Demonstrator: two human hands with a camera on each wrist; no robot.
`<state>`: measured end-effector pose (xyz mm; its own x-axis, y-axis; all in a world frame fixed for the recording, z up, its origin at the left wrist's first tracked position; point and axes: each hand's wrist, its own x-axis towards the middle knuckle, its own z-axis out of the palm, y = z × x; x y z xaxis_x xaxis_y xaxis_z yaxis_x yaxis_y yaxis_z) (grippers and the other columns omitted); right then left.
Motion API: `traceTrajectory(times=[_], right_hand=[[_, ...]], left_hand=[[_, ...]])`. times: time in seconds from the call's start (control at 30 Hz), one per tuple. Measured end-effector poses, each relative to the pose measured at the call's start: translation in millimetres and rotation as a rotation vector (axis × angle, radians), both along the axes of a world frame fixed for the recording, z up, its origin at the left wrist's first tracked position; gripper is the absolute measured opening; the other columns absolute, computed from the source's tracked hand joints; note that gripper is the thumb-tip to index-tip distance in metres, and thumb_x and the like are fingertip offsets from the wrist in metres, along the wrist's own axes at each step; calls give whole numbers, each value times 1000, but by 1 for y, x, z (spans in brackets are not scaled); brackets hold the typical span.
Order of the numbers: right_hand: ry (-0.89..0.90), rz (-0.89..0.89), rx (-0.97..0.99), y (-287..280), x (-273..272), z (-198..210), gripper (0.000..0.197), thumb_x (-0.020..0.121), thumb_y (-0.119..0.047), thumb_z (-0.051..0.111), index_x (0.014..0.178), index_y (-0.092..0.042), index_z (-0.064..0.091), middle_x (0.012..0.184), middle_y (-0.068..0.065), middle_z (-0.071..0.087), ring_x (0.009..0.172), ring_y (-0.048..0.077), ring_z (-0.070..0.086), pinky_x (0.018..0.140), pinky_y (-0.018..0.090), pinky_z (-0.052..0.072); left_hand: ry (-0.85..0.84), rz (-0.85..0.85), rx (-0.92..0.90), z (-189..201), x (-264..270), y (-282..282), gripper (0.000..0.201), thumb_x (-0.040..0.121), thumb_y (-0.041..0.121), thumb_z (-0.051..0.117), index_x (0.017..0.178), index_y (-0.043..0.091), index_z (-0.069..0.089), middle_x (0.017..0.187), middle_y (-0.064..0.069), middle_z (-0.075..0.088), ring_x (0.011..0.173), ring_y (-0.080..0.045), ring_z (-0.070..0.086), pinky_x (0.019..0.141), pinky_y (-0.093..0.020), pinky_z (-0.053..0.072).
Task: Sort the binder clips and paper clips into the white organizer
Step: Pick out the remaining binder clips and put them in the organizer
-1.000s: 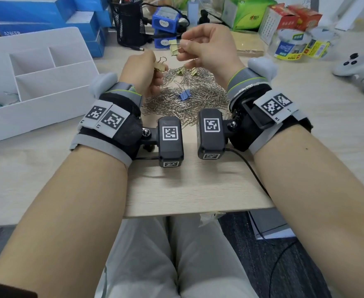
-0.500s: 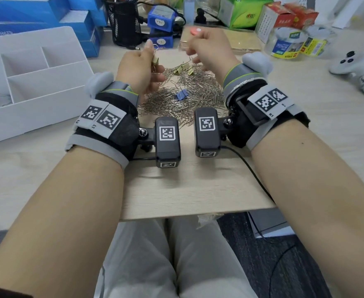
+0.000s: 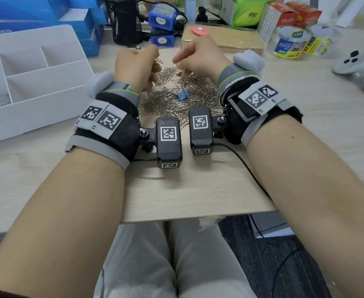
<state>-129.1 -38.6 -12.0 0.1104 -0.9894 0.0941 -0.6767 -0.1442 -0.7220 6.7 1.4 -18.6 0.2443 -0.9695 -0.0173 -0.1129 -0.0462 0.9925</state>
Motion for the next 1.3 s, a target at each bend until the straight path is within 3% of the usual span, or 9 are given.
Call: traceTrajectory(times=[0.13, 0.3, 0.4, 0.5, 0.7, 0.83, 1.07, 1.2, 1.3], right_hand=[[116, -26, -10, -3, -2, 0, 28, 85, -15, 65, 113, -13, 67, 109, 3, 66, 98, 13, 60, 85, 19, 46], [148, -14, 6, -5, -2, -3, 21, 85, -16, 65, 104, -11, 73, 98, 3, 71, 73, 2, 54, 67, 17, 42], [-38, -61, -15, -6, -5, -4, 15, 84, -10, 66, 96, -4, 74, 74, -5, 68, 51, -5, 49, 57, 12, 43], [-224, -23, -18, 3, -9, 0, 10, 89, -3, 57, 89, -5, 66, 69, -3, 64, 41, -3, 49, 43, 8, 37], [-336, 65, -54, 12, -6, 9, 13, 87, -2, 55, 95, -12, 56, 76, 2, 69, 51, 2, 58, 45, 12, 38], [-342, 118, -48, 13, -5, 7, 12, 89, -6, 56, 84, -18, 57, 77, -1, 71, 59, 4, 64, 47, 13, 40], [-363, 132, -25, 14, -8, 7, 9, 90, -11, 56, 87, -18, 60, 79, -3, 72, 61, 5, 64, 51, 17, 42], [-309, 211, -16, 17, -7, 7, 7, 87, -13, 63, 86, -18, 67, 75, -4, 70, 58, 3, 58, 48, 14, 39], [-286, 100, -45, 14, -11, 11, 11, 87, -26, 65, 76, -23, 66, 77, -5, 69, 58, 2, 53, 45, 9, 36]], left_hand=[[33, -7, 52, 1, -1, 1, 24, 88, 17, 44, 64, 18, 38, 46, 4, 41, 27, -7, 30, 39, -7, 18], [29, -83, 90, -3, 0, -1, 40, 95, 37, 45, 61, 15, 49, 42, 6, 38, 33, -7, 34, 37, -11, 20], [5, -70, 102, -5, 1, -1, 45, 84, 52, 59, 61, 16, 45, 47, 3, 40, 45, -13, 37, 40, -14, 22], [-35, -86, 100, -8, 0, -2, 41, 82, 44, 65, 61, 17, 41, 34, 7, 42, 44, -15, 37, 38, -11, 21], [18, -62, 69, -7, 1, 1, 29, 94, 33, 53, 72, 15, 44, 40, 6, 53, 44, -11, 60, 34, -11, 31], [90, -109, 43, -5, -1, 4, 28, 97, 37, 47, 83, 13, 47, 81, -6, 64, 45, -8, 65, 35, -15, 43], [52, -134, -23, -6, 1, 2, 37, 92, 45, 53, 106, 11, 51, 74, -3, 68, 44, -4, 62, 37, -13, 41], [26, -205, -59, -9, 1, 0, 19, 94, 35, 55, 97, 16, 59, 79, 0, 67, 46, -2, 62, 38, -13, 42], [27, -164, -66, -11, 5, -4, 11, 93, 27, 57, 98, 17, 59, 80, 0, 67, 44, -1, 60, 36, -13, 38]])
